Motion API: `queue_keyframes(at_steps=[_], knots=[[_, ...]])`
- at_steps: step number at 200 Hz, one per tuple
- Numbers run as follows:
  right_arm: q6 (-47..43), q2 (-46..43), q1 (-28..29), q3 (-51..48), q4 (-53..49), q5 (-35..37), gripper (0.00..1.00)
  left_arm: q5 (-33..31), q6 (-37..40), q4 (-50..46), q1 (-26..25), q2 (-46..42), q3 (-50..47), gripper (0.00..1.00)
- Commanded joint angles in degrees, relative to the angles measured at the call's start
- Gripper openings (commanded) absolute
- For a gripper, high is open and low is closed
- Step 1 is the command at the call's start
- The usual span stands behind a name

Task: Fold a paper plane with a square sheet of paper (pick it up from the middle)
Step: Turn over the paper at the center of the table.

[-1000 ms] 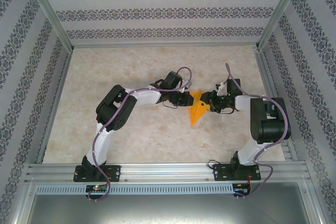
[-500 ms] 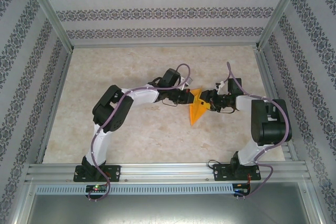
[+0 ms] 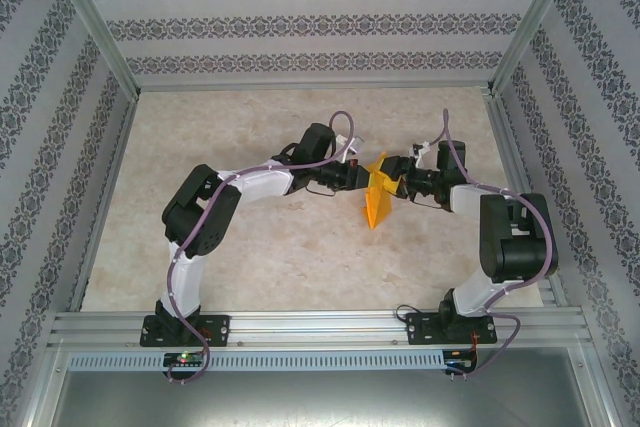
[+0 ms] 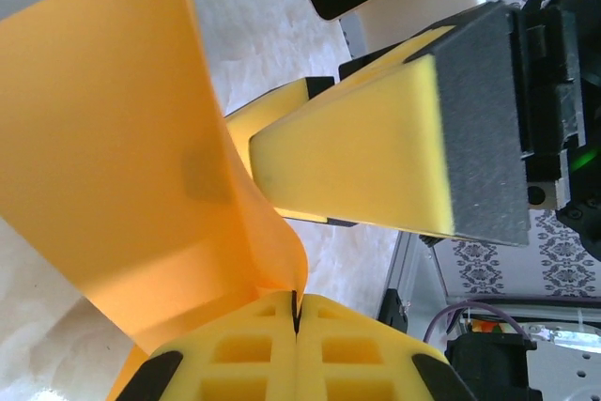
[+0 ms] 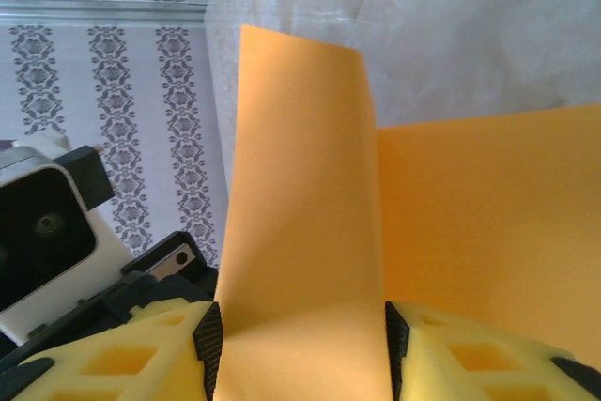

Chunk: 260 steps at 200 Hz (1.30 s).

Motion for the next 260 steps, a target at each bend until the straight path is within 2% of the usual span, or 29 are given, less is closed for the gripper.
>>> queue_keyframes(at_steps=[1,40,67,119,143,158,184,208,227,237,260], knots=[[3.86,-2.32,-0.25,-1.23,5.01,-2.69,0.50,1.60,-2.26,6.29,1.16,-2.55,-1.30,0.00],[4.61,-2.65,0.64,-2.08,5.87,-3.21,0.49,2.12,-4.19,9.43,1.42,-2.02,-2.42,0.00],[4.29,-3.42,0.64,-2.46,5.58,-2.95,0.43,1.89,-4.34,9.94,1.93,-2.39,-3.57,0.00],[4.11,-2.86,0.64,-2.28,5.53,-3.15,0.22,2.67,-4.74,10.31,2.26,-2.55,-4.32,0.08],[3.44,-3.17,0.64,-2.11,4.53,-2.95,0.11,2.63,-4.14,9.24,2.34,-2.68,-4.26,0.15],[3.10,-3.42,0.64,-1.94,3.82,-2.79,0.07,2.00,-2.84,7.13,2.34,-3.34,-4.15,0.26],[2.24,-4.30,0.56,-1.02,2.00,-2.45,0.00,-0.30,0.33,1.06,2.43,-5.63,-4.10,0.36],[2.30,-4.72,0.64,-0.28,1.48,-2.51,0.00,-3.92,2.59,-6.43,2.50,-8.34,-3.63,0.46],[2.70,-5.51,0.64,0.07,1.45,-2.38,0.00,-7.75,4.16,-14.21,2.52,-10.13,-2.40,0.58],[3.13,-5.89,0.64,0.34,1.58,-2.30,0.00,-7.90,3.44,-15.23,2.52,-10.81,-2.79,0.63],[3.84,-6.45,0.99,0.95,1.65,-1.89,0.00,-5.96,-0.91,-12.70,2.41,-12.50,-5.86,0.65]])
